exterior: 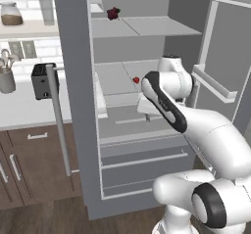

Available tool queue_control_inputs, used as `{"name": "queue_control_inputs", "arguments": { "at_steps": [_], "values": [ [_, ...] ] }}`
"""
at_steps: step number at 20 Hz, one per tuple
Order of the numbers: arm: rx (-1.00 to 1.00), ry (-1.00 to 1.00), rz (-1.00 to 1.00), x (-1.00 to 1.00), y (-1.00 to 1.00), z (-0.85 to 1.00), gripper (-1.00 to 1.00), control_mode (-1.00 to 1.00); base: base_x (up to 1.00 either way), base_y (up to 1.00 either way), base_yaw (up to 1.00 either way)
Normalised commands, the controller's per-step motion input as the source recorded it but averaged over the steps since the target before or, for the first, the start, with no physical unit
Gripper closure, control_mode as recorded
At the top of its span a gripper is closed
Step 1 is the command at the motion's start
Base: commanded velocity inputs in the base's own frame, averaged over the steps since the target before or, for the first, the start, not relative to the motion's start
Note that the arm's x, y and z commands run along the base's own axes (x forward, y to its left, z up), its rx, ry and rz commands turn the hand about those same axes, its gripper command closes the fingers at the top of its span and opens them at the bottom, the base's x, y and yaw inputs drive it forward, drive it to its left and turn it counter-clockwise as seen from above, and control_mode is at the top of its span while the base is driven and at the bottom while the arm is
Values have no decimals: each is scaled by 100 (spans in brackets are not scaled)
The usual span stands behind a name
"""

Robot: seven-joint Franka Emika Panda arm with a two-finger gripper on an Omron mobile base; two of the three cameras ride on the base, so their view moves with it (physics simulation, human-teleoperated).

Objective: Take the strawberry from the fridge and place it on top of the pancake, located on the dining counter.

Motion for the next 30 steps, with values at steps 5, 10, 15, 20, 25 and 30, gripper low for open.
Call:
{"name": "queue_control_inputs", "arguments": {
  "at_steps": [5,10,15,20,25,30],
  "values": [
    [-8,-3,46,-43,-21,-35,-100,-100,0,0,0],
    [3,-23,21,-32,0,0,-100,-100,0,0,0],
    [-5,-10,6,-12,-7,-5,-100,-100,0,0,0],
    [0,0,-20,0,-50,-10,-100,-100,0,0,0],
    [10,0,-17,0,-29,-16,-100,-100,0,0,0],
    [6,0,-5,0,-4,-17,-100,-100,0,0,0]
  ]
}}
